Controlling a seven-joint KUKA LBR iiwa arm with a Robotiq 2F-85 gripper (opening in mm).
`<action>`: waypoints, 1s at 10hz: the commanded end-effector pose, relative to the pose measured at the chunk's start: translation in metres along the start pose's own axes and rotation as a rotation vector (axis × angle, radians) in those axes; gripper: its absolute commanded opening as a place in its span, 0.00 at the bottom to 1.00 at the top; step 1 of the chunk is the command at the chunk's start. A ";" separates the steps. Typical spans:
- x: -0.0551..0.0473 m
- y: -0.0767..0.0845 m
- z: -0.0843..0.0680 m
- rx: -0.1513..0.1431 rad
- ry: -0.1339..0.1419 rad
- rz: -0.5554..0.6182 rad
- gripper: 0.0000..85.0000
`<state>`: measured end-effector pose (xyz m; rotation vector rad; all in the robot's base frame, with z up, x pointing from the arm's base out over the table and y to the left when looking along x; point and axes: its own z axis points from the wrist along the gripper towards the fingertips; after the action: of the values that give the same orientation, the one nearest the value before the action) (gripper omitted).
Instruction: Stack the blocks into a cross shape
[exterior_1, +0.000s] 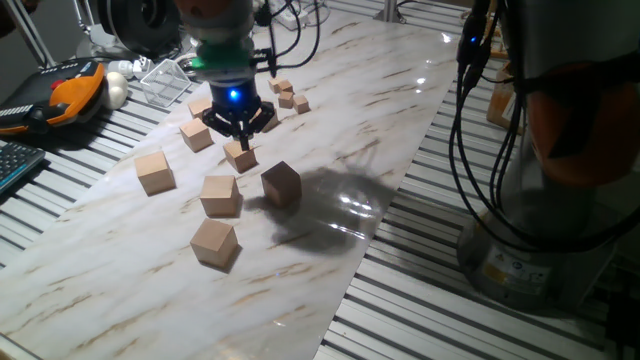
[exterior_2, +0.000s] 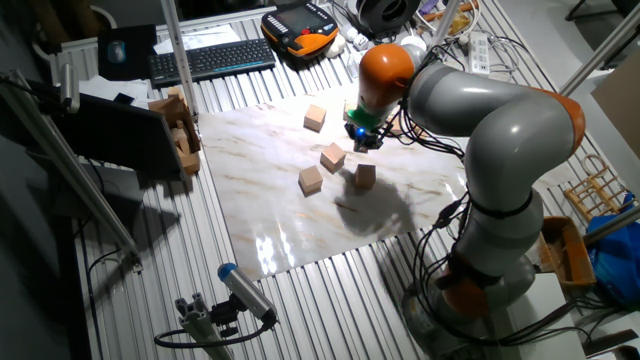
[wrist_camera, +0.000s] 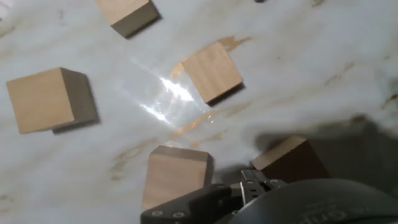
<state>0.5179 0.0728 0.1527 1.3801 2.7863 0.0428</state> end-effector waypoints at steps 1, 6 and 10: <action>-0.001 0.000 0.000 -0.007 0.006 -0.486 0.00; 0.003 -0.014 -0.024 0.046 0.118 -0.402 0.00; 0.005 -0.006 -0.019 0.124 0.111 -0.359 0.00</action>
<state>0.5102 0.0748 0.1707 0.9246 3.1237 -0.0672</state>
